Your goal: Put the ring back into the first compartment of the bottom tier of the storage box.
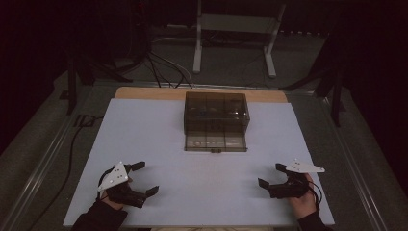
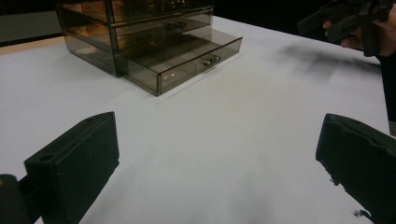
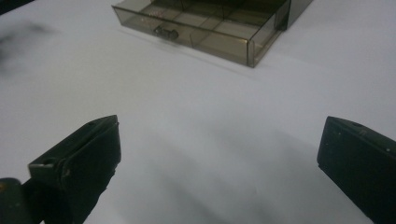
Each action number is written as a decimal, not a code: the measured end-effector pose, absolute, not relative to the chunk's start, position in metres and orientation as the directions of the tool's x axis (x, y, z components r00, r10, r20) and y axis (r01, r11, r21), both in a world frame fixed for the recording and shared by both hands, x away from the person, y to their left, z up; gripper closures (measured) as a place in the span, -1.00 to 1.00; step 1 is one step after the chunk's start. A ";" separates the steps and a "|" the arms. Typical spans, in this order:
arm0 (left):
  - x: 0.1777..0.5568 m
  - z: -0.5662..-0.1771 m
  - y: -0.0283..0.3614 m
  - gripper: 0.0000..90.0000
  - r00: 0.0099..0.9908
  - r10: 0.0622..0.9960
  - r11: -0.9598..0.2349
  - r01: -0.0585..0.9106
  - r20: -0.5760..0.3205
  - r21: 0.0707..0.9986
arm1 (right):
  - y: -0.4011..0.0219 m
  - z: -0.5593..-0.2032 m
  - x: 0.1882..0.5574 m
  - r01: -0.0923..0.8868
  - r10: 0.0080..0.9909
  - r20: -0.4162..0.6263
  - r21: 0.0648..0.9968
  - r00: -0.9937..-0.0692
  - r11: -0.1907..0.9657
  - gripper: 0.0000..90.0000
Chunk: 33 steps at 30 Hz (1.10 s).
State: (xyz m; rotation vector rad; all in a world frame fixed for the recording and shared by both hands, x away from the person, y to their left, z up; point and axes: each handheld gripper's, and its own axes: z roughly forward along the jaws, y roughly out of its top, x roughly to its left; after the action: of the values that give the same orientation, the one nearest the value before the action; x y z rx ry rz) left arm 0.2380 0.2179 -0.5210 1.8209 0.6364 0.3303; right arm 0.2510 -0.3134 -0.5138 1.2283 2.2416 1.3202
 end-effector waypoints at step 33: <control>0.239 -0.522 0.218 -0.99 0.811 0.579 -0.234 0.266 -0.086 0.935 | -0.317 -0.525 0.241 0.541 0.793 0.139 0.798 -0.593 0.265 -1.00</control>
State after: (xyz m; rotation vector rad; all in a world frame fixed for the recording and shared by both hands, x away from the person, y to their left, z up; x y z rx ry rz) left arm 0.2391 0.2177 -0.5221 1.8247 0.6455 0.3322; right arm 0.2413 -0.3173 -0.5254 1.2283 2.2505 1.2405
